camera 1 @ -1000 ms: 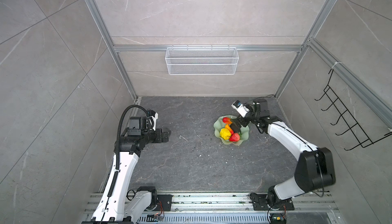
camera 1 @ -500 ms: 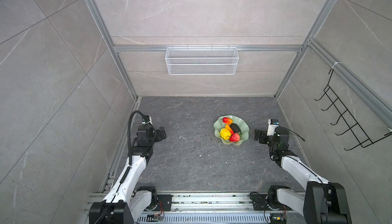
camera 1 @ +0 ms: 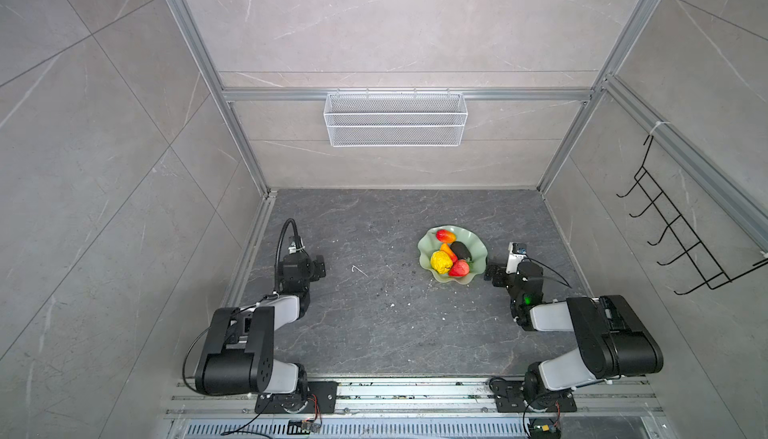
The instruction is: Place and organize the fake fruits in the fruit bowl
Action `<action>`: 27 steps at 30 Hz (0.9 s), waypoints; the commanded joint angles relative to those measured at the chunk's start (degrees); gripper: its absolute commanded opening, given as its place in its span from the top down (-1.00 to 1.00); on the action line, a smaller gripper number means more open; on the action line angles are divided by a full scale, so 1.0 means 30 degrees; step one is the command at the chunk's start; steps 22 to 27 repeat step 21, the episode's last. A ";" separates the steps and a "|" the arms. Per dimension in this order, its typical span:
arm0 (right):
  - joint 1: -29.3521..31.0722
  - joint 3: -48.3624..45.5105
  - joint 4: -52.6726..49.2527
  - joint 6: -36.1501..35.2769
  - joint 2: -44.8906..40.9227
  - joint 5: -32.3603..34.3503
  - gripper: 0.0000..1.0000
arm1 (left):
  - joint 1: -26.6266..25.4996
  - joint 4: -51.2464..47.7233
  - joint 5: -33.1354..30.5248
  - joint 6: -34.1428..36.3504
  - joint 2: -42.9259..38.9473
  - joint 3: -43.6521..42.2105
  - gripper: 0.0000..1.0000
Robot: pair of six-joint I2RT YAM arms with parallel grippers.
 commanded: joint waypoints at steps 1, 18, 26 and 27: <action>0.0104 0.0598 0.0099 -0.0514 -0.0046 0.0730 -1.00 | 0.0528 0.5084 0.0444 0.0176 0.0627 -0.0651 -1.00; 0.0111 0.0665 0.0021 -0.0488 0.0025 0.0687 -1.00 | 0.0431 0.4269 0.0526 0.0200 0.0380 -0.0531 -1.00; 0.0107 0.0636 0.0062 -0.0514 -0.0019 0.0685 -1.00 | 0.0431 0.4269 0.0522 0.0209 0.0380 -0.0536 -1.00; 0.0107 0.0636 0.0062 -0.0514 -0.0019 0.0685 -1.00 | 0.0431 0.4269 0.0522 0.0209 0.0380 -0.0536 -1.00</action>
